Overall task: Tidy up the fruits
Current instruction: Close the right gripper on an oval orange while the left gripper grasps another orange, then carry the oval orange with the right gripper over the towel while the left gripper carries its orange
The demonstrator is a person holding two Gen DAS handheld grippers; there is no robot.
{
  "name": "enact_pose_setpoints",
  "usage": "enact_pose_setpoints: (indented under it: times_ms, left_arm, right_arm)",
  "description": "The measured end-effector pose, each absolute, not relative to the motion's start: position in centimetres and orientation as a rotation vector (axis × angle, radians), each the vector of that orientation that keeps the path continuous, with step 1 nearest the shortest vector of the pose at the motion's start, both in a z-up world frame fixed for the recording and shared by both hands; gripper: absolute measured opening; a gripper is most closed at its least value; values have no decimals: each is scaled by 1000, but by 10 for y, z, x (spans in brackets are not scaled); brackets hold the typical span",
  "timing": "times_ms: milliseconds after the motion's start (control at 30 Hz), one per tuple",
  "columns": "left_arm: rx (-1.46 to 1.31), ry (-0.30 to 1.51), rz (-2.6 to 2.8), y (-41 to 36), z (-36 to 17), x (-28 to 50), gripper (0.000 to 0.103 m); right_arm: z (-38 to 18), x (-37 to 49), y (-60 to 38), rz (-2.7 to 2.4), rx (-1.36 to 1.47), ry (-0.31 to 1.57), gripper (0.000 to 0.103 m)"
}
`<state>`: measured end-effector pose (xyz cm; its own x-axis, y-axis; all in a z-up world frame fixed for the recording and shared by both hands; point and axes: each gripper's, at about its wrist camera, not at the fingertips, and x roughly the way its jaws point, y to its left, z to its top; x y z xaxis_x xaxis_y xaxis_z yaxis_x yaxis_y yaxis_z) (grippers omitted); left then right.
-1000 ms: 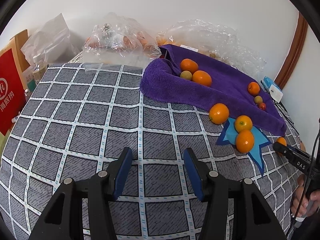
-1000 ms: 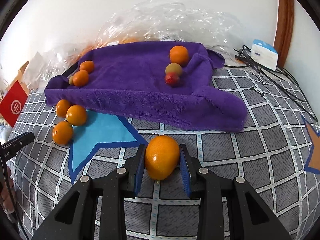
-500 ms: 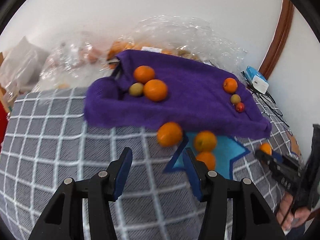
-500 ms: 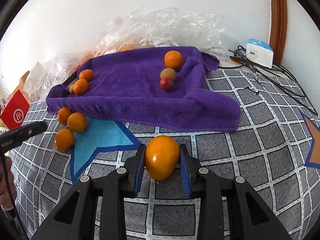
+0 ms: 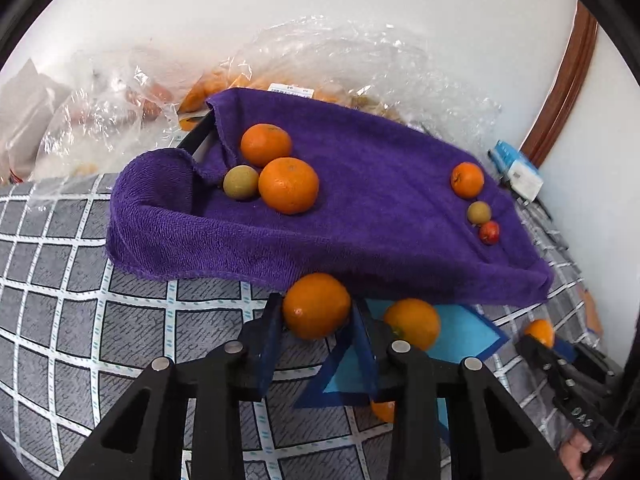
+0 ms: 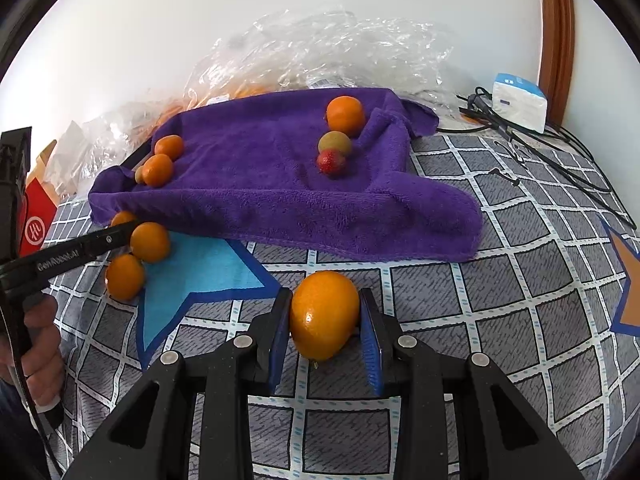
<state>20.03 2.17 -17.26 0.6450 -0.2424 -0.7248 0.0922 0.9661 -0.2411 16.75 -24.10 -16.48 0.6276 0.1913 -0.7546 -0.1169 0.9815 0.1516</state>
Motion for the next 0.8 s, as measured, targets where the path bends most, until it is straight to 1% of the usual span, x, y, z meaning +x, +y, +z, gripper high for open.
enact_pose_setpoints:
  times_ms: [267,800]
  left_arm:
    - [-237,748,-174,30,-161,182,32]
    - [-282,649,-146,45,-142,171,32]
  right_arm:
    - [-165,167,-240,181,89,872,33]
    - [-155,157,-246,182,124,808,33]
